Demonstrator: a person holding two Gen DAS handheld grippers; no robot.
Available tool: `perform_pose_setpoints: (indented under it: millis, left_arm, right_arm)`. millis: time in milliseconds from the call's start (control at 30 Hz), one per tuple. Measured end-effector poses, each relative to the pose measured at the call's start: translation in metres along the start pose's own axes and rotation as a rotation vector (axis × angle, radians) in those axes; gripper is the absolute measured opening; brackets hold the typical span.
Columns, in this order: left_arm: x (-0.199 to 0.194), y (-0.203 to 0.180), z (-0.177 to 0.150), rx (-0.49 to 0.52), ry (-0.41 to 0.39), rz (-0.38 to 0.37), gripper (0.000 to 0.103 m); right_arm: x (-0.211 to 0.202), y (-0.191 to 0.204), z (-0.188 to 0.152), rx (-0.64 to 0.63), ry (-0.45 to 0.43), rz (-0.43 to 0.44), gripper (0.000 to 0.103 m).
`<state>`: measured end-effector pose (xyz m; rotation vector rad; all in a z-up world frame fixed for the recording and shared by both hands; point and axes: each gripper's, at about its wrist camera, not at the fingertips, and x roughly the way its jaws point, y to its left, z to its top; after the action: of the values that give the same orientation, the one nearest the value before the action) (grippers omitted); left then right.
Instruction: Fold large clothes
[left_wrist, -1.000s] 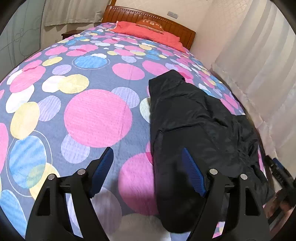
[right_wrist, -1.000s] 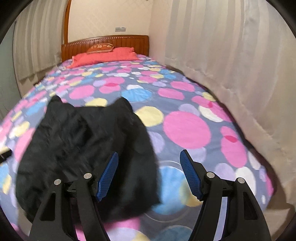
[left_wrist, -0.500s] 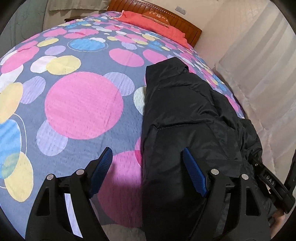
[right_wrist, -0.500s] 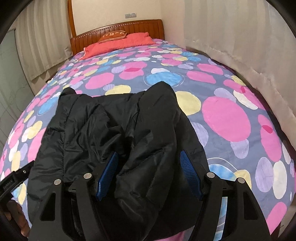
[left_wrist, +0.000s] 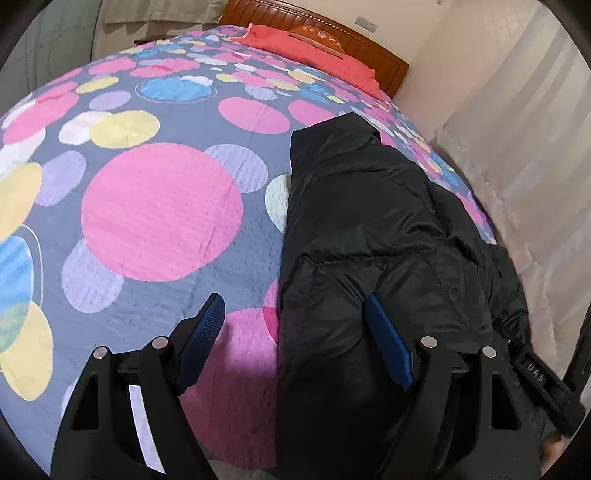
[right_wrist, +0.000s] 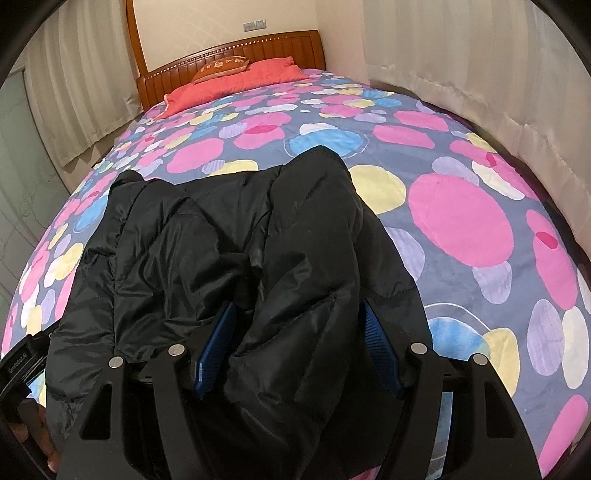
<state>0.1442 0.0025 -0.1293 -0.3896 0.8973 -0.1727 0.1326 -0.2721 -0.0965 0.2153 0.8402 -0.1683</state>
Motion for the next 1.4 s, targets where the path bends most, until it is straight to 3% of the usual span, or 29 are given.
perform_pose_setpoints:
  millis: [367, 567, 633, 733, 833, 1033, 1167, 1333, 1400]
  left_arm:
    - [0.004, 0.004, 0.004, -0.048, 0.005, -0.025, 0.078]
    - [0.008, 0.015, 0.007, -0.161, 0.011, -0.053, 0.078]
    - [0.013, 0.019, 0.009, -0.225, 0.03, -0.077, 0.08]
    - [0.024, 0.029, 0.007, -0.347, 0.071, -0.123, 0.084]
    - [0.027, 0.03, 0.004, -0.383, 0.07, -0.132, 0.086]
    - [0.031, 0.036, -0.002, -0.456, 0.087, -0.179, 0.089]
    - [0.028, 0.042, -0.003, -0.419, 0.088, -0.182, 0.092]
    - [0.04, 0.046, -0.007, -0.409, 0.128, -0.228, 0.098]
    - [0.041, 0.044, -0.005, -0.389, 0.128, -0.241, 0.099]
  right_arm:
    - [0.001, -0.008, 0.005, 0.048, -0.016, 0.031, 0.067]
    - [-0.005, -0.015, 0.012, 0.094, -0.088, 0.043, 0.069]
    - [-0.001, -0.019, 0.016, 0.117, -0.098, 0.04, 0.077]
    - [0.011, -0.027, 0.017, 0.174, -0.072, 0.048, 0.078]
    - [0.018, -0.034, 0.015, 0.217, -0.044, 0.09, 0.078]
    - [0.022, -0.037, 0.014, 0.226, -0.051, 0.093, 0.078]
    - [0.034, -0.041, 0.013, 0.194, -0.036, 0.059, 0.078]
    - [0.048, -0.046, 0.005, 0.213, 0.007, 0.099, 0.08]
    - [0.051, -0.046, 0.003, 0.219, 0.009, 0.117, 0.066]
